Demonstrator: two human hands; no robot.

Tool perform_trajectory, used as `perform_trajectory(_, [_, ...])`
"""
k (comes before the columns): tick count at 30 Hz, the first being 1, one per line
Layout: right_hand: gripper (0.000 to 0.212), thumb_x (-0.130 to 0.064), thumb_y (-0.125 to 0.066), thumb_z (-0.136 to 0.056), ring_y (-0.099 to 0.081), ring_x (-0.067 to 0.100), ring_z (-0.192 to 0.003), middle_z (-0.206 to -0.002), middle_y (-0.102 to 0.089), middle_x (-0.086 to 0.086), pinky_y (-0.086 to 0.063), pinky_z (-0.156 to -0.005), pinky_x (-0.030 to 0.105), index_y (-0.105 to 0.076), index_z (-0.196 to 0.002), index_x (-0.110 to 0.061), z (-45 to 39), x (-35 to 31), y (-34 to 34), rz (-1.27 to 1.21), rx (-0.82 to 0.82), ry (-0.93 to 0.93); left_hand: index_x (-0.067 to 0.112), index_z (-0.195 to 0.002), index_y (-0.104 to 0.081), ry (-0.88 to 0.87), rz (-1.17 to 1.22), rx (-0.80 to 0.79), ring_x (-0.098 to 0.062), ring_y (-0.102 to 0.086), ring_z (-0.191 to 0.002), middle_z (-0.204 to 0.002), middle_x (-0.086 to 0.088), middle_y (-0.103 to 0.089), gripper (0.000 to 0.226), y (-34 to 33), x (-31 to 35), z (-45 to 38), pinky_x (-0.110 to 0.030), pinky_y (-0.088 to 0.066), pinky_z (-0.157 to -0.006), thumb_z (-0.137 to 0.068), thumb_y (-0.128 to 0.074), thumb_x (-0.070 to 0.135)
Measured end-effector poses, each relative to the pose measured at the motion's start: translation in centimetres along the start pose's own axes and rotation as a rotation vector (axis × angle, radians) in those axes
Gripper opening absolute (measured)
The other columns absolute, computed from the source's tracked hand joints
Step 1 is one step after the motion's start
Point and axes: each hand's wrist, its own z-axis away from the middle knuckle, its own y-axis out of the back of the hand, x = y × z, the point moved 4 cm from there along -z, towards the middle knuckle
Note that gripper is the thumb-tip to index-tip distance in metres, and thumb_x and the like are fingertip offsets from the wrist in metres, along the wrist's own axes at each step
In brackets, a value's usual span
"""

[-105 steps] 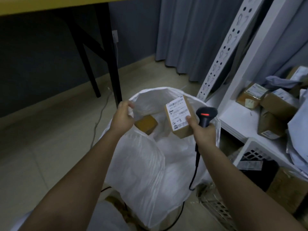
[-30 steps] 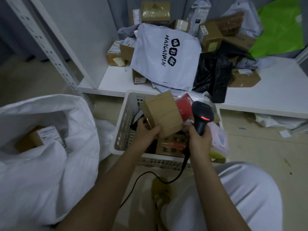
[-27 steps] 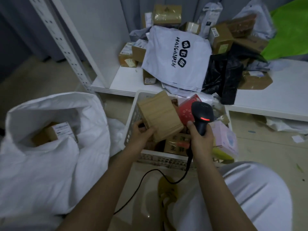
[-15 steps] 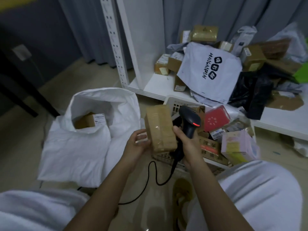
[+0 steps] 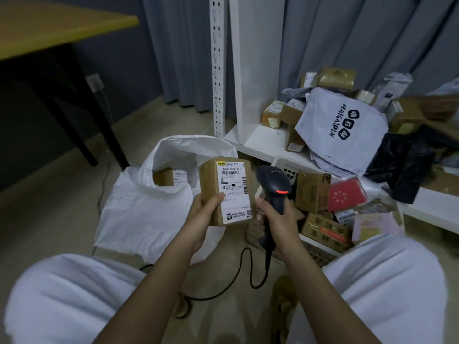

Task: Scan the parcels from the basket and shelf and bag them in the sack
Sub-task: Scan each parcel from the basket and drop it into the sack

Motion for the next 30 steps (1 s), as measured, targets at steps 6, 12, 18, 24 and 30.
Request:
perform_trajectory(6, [0.02,-0.024,-0.073,-0.084,-0.051,0.012,-0.055,-0.07,-0.057,0.002,-0.041,-0.049,0.024,-0.061,-0.099,-0.02,1.2,-0.8,-1.3,0.211,-0.138,-0.033,0.019,-0.137,-0.047,-0.046,-0.168,0.141,-0.021,-0.062,-0.113,-0.135,-0.003,-0.057,0.061,2.7,0.9,-0.5,-0.043,-0.052,-0.096,-0.082,-0.074,0.028])
perform_trajectory(12, [0.029,-0.031,-0.08,-0.076,-0.046,0.015,-0.047,-0.059,-0.05,0.008,-0.039,-0.048,0.028,-0.059,-0.077,-0.011,2.2,-0.2,-1.7,0.214,-0.226,-0.153,0.019,-0.14,-0.042,-0.062,-0.242,0.236,-0.023,-0.056,-0.12,-0.143,-0.003,-0.049,0.065,3.7,1.2,-0.9,-0.039,-0.049,-0.097,-0.084,-0.073,0.027])
perform_trajectory(18, [0.03,-0.03,-0.078,-0.079,-0.043,0.014,-0.042,-0.052,-0.048,0.006,-0.038,-0.046,0.026,-0.058,-0.072,-0.009,2.2,-0.1,-1.8,0.265,-0.23,-0.138,0.02,-0.14,-0.042,-0.038,-0.253,0.238,-0.026,-0.055,-0.123,-0.143,-0.004,-0.049,0.066,3.9,0.6,-1.3,-0.044,-0.048,-0.1,-0.083,-0.074,0.03])
perform_trajectory(24, [0.03,-0.029,-0.078,-0.078,-0.044,0.017,-0.044,-0.055,-0.048,0.01,-0.039,-0.048,0.029,-0.059,-0.075,-0.006,1.6,0.2,-2.2,0.261,-0.243,-0.143,0.021,-0.14,-0.042,-0.024,-0.254,0.233,-0.026,-0.056,-0.122,-0.143,-0.003,-0.049,0.066,4.3,0.1,-1.9,-0.044,-0.048,-0.101,-0.083,-0.074,0.032])
perform_trajectory(30, [0.025,-0.023,-0.076,-0.081,-0.044,0.016,-0.045,-0.057,-0.048,0.007,-0.039,-0.046,0.027,-0.057,-0.088,-0.008,-0.1,2.1,-2.4,0.156,-0.206,-0.202,0.015,-0.139,-0.043,-0.068,-0.279,0.336,-0.025,-0.055,-0.123,-0.14,-0.004,-0.051,0.068,5.7,-0.3,-3.1,-0.035,-0.049,-0.093,-0.081,-0.076,0.029])
